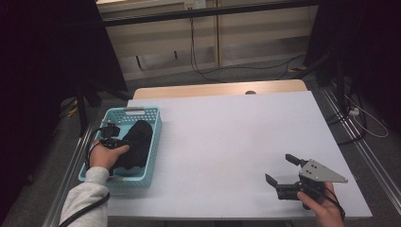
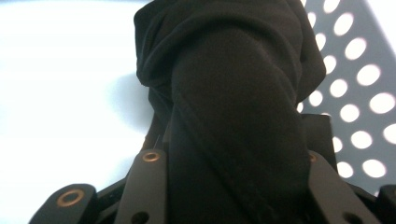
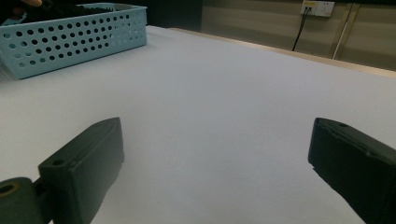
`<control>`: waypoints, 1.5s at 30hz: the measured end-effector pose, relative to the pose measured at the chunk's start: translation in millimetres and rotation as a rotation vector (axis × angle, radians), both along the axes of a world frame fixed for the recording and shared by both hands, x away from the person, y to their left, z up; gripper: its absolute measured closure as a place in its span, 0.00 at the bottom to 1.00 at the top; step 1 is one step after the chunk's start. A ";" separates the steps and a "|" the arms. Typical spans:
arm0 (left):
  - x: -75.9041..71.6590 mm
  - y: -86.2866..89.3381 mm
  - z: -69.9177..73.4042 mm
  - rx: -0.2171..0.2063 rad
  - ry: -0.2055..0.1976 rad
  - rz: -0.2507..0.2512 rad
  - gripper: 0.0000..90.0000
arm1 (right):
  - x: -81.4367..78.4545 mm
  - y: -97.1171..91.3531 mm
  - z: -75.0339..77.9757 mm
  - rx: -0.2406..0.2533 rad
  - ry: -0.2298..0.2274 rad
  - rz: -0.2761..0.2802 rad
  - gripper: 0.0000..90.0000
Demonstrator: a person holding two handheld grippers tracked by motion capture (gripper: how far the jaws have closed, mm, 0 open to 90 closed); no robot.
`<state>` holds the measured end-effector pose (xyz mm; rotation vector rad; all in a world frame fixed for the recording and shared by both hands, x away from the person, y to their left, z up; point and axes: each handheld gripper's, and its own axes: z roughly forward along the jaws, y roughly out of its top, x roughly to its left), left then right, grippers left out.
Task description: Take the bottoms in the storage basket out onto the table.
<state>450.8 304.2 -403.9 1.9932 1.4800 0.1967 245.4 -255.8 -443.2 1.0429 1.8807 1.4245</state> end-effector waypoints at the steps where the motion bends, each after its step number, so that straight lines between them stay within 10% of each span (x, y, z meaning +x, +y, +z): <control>1: 0.0 1.2 4.2 0.001 -0.010 0.005 0.72 | -0.2 -0.1 0.1 0.001 -0.001 0.000 0.03; 24: -2.8 -15.7 85.7 -0.099 -0.281 -0.056 0.72 | 0.5 -0.9 -0.2 0.005 0.000 -0.001 0.03; 45: -14.2 -74.0 92.0 -0.177 -0.311 -0.210 0.72 | 0.4 -0.8 -0.2 0.001 -0.001 -0.003 0.03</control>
